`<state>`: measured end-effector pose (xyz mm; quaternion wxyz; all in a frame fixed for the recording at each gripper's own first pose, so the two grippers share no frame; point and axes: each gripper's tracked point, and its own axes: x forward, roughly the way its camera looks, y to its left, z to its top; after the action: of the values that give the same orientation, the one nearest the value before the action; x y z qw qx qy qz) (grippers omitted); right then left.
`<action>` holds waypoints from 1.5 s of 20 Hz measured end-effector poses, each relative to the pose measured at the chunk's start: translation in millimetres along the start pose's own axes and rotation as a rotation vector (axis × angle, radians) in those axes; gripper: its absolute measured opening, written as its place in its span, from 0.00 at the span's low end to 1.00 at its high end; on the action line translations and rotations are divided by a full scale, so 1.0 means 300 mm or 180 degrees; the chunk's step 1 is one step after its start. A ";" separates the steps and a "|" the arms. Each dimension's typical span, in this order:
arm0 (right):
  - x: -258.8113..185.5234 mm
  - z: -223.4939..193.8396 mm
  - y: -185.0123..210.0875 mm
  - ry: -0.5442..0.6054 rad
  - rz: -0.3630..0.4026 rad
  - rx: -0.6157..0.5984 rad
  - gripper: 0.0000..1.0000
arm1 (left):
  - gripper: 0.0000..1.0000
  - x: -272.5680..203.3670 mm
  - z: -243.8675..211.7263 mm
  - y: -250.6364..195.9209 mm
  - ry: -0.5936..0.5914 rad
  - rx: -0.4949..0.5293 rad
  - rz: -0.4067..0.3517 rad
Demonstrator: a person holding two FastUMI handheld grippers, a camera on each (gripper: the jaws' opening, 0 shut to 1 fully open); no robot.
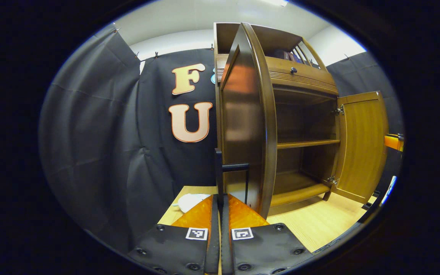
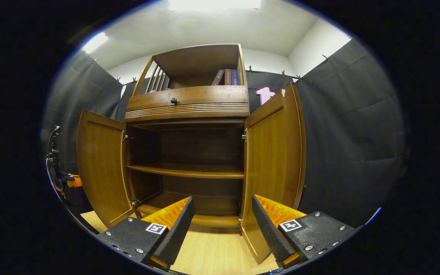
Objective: Open the right door of the double-door shoe cabinet with the right hand, and open the left door with the left hand.
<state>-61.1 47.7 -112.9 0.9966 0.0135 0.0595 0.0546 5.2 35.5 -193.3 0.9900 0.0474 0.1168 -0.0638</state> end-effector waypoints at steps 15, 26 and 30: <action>0.031 0.015 0.099 -0.0008 0.0158 0.0015 0.97 | 0.08 -0.102 0.034 0.161 -0.0109 -0.0019 0.0242; 0.040 0.020 0.069 -0.0001 0.0138 0.0021 0.98 | 0.08 -0.220 0.144 0.111 -0.0182 -0.0032 0.0421; 0.042 0.034 0.032 -0.0018 0.0108 0.0051 0.98 | 0.25 -0.244 0.216 0.047 -0.0306 -0.0063 0.0353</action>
<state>-48.5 58.4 -103.9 0.9956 0.0226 0.0568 0.0710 -48.8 50.8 -112.0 0.9969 0.0410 0.0670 -0.0098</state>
